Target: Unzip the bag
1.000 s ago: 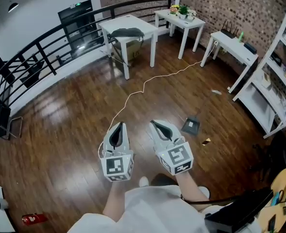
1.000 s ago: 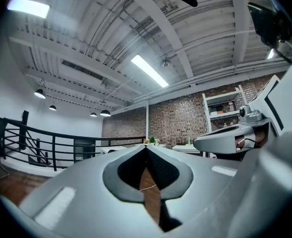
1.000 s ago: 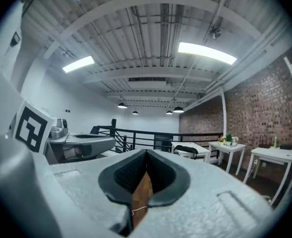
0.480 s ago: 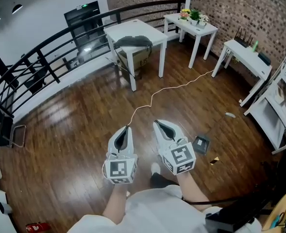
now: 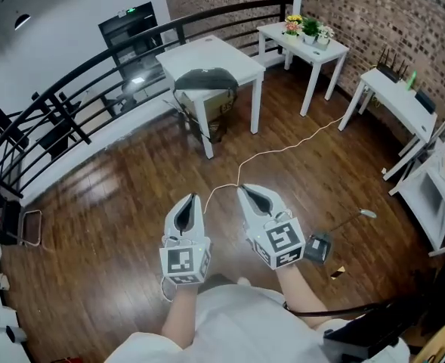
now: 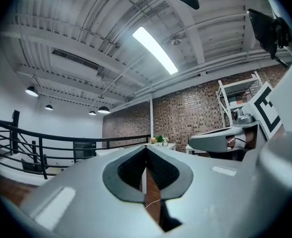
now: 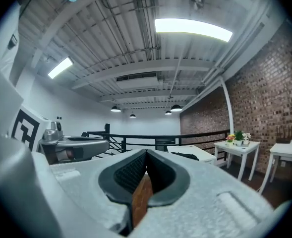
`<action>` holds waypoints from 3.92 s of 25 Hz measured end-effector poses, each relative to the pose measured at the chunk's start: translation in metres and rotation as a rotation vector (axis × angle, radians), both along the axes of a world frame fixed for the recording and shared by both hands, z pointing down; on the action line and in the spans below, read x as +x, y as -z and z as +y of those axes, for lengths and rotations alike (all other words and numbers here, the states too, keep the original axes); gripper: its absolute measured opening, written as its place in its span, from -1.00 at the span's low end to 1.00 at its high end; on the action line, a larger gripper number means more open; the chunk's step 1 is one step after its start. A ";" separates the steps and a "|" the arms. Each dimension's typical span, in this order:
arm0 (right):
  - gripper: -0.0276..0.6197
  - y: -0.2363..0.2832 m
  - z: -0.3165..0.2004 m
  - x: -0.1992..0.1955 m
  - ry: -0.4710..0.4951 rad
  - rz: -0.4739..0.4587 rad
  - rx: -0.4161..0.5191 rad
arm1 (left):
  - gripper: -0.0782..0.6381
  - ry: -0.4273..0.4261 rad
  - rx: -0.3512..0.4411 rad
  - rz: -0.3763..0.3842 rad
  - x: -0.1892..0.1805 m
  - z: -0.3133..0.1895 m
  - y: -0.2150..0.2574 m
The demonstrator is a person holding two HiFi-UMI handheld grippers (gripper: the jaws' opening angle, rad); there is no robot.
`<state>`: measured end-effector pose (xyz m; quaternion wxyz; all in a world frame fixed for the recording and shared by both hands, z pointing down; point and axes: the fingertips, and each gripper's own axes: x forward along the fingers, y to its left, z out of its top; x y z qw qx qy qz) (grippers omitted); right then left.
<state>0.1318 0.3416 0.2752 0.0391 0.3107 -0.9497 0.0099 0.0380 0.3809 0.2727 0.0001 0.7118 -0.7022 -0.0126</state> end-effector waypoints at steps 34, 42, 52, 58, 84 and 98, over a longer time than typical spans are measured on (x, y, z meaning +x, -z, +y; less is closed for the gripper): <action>-0.95 -0.068 -0.514 -0.159 -0.172 0.047 -0.116 | -0.73 -0.128 -0.073 0.069 -0.179 -0.520 -0.063; -0.95 -0.093 -0.645 -0.150 -0.159 0.039 -0.136 | -0.73 -0.150 -0.112 0.046 -0.159 -0.649 -0.091; -0.95 -0.209 -0.702 -0.142 -0.189 0.161 -0.243 | -0.73 -0.225 -0.317 0.040 -0.150 -0.721 -0.204; -0.95 -0.291 -0.731 -0.171 -0.206 0.234 -0.361 | -0.73 -0.302 -0.405 0.030 -0.160 -0.755 -0.264; -0.67 -0.465 -0.815 -0.209 -0.250 0.350 -0.407 | -0.73 -0.467 -0.523 0.009 -0.172 -0.785 -0.391; -0.85 -0.359 -0.795 -0.198 -0.239 0.253 -0.617 | -0.55 -0.479 -0.522 0.070 -0.171 -0.791 -0.348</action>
